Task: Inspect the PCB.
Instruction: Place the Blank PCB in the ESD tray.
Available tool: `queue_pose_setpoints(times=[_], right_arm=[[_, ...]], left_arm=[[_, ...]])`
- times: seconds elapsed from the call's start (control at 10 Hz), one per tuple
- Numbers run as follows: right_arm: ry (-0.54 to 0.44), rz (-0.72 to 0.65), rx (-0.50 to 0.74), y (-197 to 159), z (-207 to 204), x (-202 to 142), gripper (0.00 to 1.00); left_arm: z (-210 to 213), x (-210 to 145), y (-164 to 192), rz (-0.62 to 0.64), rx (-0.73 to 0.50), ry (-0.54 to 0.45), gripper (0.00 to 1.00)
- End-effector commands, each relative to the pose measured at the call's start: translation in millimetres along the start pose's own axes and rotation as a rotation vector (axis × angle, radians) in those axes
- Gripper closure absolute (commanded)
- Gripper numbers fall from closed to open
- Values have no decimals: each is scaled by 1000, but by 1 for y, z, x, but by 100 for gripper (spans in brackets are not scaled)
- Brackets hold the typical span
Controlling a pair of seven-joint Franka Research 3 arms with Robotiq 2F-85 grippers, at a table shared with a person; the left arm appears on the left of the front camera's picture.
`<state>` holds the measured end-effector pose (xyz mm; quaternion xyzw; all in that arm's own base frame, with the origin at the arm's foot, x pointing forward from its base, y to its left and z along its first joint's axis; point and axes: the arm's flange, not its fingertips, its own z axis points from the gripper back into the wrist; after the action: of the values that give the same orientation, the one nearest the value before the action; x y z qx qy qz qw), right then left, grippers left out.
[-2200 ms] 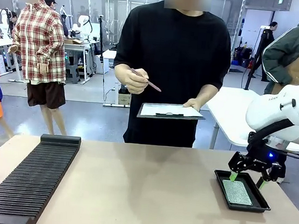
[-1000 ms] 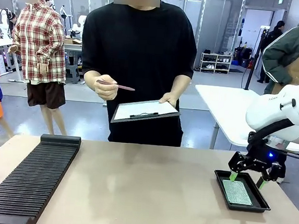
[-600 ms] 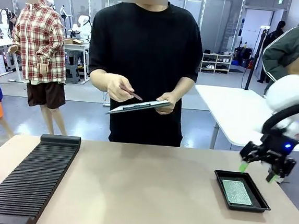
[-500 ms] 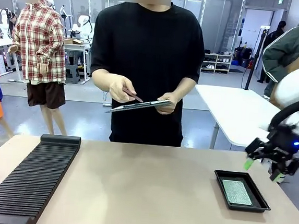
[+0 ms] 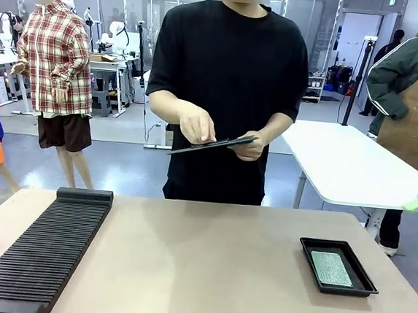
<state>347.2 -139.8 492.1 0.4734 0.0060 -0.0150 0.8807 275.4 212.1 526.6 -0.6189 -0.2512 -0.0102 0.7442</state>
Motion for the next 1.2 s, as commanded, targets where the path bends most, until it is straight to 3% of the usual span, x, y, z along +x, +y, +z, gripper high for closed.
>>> queue_pose_setpoints(times=[0.0, 0.2, 0.5, 0.8, 0.9, 1.0, 1.1], right_arm=[[29, 72, 183, -23, 3, -21, 0], [20, 136, 295, -35, 8, -46, 0], [-55, 116, 309, -27, 20, -62, 0], [-180, 0, 307, -2, 25, -46, 0], [-166, 6, 285, 3, 26, -40, 0], [-133, -60, 177, -2, 23, -28, 0], [-145, 48, 306, -11, 30, -46, 0]], left_arm=[[-1, -1, -2, -10, -2, 5, 0], [-1, -1, -2, -10, -2, 5, 0], [-1, -1, -2, -10, -2, 5, 0], [-1, -1, -2, -10, -2, 5, 0], [-1, -1, -2, -10, -2, 5, 0], [-1, -1, -2, -10, -2, 5, 0], [-1, -1, -2, -10, -2, 5, 0]])
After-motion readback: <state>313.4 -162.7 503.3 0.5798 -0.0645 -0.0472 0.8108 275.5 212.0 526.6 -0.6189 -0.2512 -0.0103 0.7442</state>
